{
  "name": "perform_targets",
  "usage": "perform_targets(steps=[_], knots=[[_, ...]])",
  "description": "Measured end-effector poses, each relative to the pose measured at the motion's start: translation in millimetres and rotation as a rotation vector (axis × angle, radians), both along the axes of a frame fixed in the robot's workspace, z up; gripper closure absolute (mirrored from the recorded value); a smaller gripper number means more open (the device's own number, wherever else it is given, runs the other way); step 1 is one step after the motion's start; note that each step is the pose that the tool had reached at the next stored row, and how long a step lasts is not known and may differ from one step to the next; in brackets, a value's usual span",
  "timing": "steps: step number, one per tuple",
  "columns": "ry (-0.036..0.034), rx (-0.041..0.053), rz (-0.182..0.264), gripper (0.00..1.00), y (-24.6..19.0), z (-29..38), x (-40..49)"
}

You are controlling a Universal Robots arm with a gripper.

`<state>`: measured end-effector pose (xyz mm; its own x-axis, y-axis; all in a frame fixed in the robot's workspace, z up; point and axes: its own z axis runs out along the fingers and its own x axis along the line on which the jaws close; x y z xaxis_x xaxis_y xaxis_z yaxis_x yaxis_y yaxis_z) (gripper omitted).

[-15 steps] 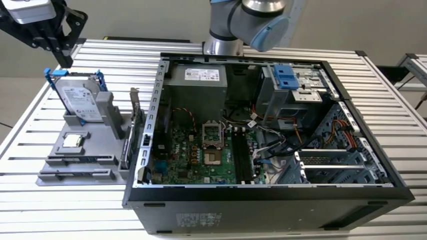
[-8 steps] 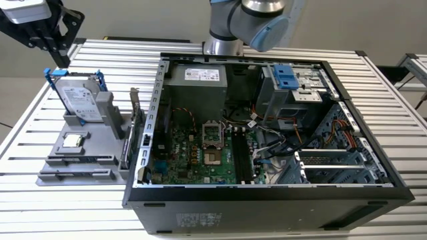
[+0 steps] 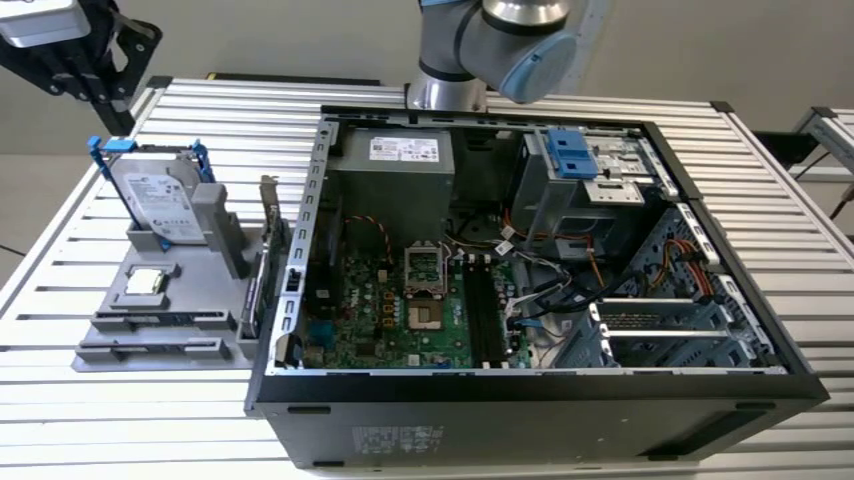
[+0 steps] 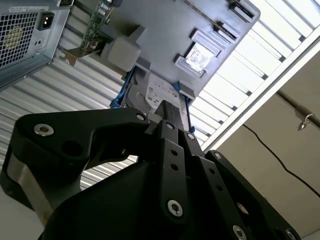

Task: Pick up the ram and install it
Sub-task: 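Reach for the ram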

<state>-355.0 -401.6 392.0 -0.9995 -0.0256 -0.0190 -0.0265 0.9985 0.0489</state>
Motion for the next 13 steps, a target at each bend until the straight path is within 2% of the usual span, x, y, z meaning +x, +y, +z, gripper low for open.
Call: perform_targets(steps=[5,13], knots=[[0.0001,-0.0001,0.0,1.0,-0.3,0.0,-0.2],[0.0003,0.0,0.0,1.0,-6.0,0.0,-0.1]])
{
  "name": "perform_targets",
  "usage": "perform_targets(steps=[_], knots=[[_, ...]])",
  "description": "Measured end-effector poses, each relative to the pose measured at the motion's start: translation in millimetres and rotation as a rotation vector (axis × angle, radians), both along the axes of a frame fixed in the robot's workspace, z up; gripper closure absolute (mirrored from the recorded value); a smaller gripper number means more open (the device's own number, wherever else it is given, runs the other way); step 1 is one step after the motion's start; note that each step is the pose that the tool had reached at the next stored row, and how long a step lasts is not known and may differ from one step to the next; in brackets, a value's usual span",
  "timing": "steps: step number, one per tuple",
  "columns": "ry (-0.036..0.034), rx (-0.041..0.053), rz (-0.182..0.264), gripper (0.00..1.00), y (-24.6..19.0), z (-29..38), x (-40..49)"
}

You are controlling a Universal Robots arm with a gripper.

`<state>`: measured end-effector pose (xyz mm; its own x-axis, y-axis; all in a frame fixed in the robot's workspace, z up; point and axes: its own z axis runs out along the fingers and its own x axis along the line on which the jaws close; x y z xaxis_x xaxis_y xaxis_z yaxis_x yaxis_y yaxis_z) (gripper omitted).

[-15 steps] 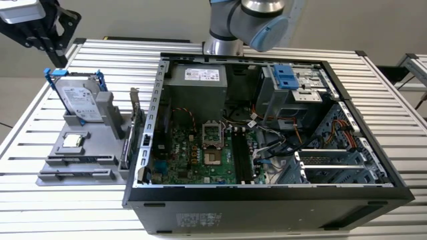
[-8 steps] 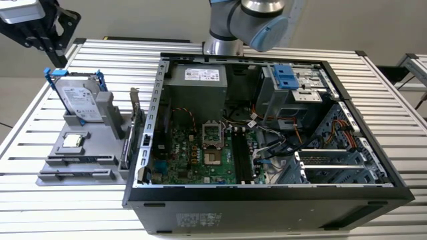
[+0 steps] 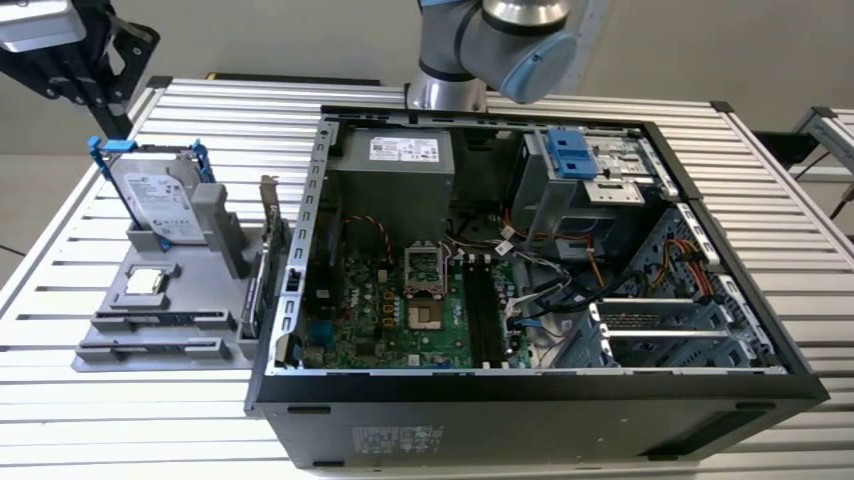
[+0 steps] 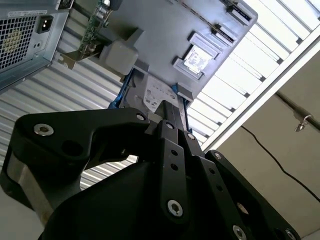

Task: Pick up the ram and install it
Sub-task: 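Reach for the ram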

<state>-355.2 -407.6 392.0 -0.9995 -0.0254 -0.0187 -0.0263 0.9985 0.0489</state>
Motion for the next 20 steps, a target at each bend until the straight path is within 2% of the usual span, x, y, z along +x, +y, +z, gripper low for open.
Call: perform_targets(steps=[20], knots=[[0.0014,0.0,0.0,1.0,-22.9,0.0,0.0]])
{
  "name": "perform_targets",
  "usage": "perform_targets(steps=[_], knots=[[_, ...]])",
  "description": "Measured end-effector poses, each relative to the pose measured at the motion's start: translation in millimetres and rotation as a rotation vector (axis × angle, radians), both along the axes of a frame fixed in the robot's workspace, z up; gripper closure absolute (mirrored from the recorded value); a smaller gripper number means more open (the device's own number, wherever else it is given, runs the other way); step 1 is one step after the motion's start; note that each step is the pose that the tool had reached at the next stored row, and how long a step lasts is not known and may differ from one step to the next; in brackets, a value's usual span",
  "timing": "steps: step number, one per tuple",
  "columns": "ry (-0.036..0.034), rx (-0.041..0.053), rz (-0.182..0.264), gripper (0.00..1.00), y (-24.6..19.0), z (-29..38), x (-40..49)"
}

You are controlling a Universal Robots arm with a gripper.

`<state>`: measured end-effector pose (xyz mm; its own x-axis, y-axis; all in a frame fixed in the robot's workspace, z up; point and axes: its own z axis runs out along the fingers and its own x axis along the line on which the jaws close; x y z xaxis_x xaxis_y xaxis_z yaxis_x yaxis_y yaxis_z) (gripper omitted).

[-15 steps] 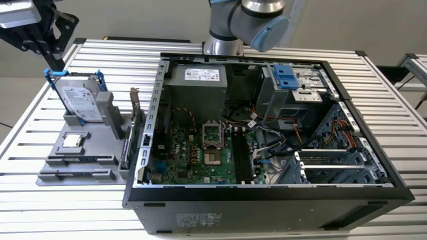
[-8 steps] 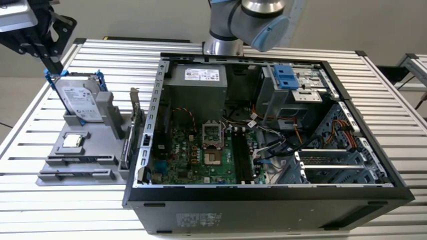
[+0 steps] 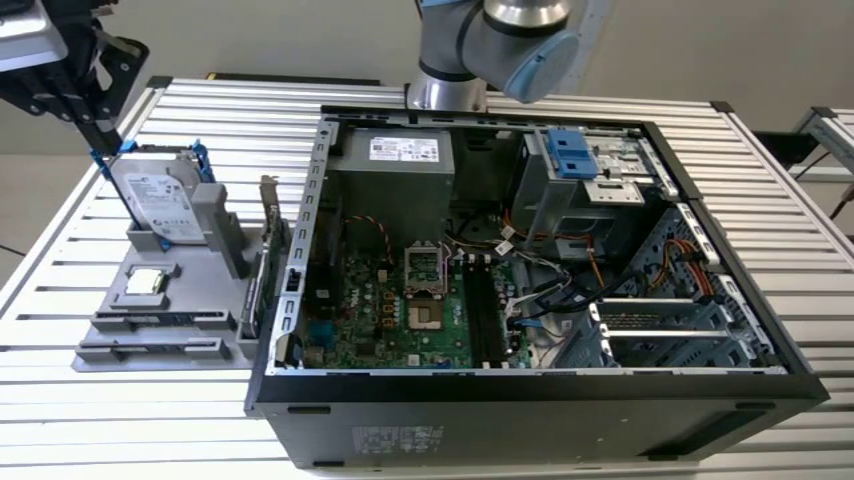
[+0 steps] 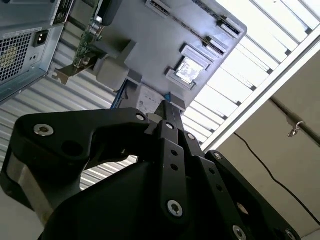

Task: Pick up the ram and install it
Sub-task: 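Reach for the ram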

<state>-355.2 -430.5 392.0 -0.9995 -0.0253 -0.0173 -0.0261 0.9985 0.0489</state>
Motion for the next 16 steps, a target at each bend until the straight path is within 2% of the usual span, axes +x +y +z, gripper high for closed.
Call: perform_targets(steps=[16], knots=[[0.0005,0.0,0.0,1.0,-21.0,0.0,0.0]])
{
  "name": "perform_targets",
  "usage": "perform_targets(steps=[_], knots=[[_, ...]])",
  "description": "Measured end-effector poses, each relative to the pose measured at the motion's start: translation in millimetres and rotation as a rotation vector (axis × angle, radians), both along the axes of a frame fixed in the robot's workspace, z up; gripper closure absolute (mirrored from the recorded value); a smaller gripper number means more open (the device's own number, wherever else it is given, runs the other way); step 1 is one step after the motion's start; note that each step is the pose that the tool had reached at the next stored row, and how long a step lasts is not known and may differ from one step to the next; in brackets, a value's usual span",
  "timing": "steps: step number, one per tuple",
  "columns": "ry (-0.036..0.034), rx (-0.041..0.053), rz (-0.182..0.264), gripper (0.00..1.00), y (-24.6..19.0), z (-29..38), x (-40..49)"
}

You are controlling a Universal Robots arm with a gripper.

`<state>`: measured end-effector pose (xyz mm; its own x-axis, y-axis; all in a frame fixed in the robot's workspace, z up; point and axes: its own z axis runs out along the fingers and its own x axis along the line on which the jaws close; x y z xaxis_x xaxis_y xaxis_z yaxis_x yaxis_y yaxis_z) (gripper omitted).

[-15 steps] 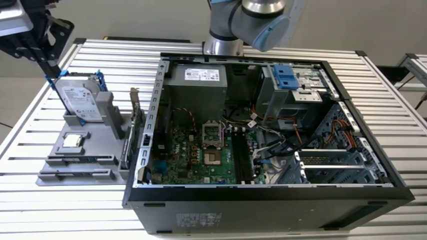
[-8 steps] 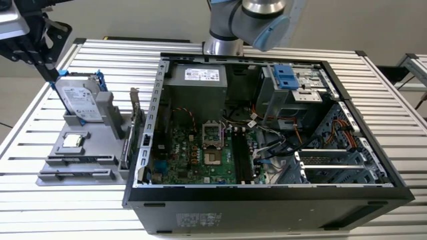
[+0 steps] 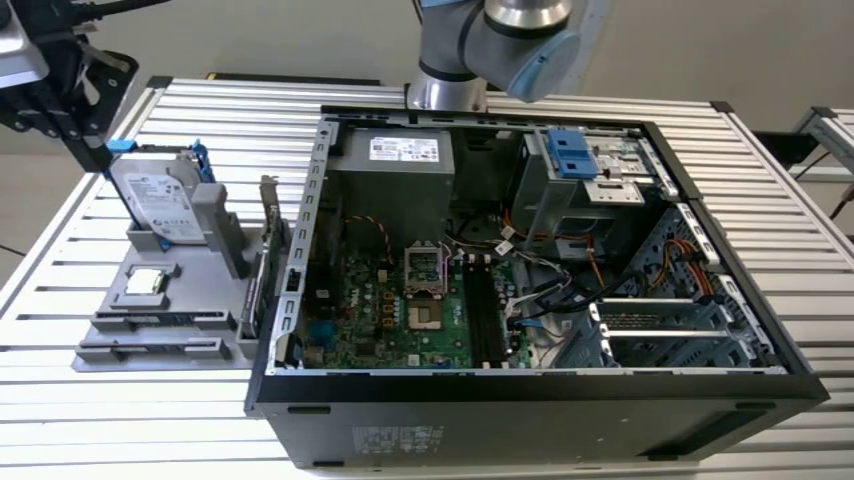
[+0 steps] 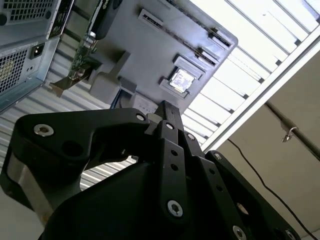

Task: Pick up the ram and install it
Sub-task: 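Reach for the ram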

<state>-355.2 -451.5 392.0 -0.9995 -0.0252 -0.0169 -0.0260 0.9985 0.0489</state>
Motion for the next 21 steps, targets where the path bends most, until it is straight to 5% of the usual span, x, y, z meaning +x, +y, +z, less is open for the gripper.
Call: perform_targets(steps=[21], knots=[[0.0004,0.0,0.0,1.0,-28.5,0.0,0.0]])
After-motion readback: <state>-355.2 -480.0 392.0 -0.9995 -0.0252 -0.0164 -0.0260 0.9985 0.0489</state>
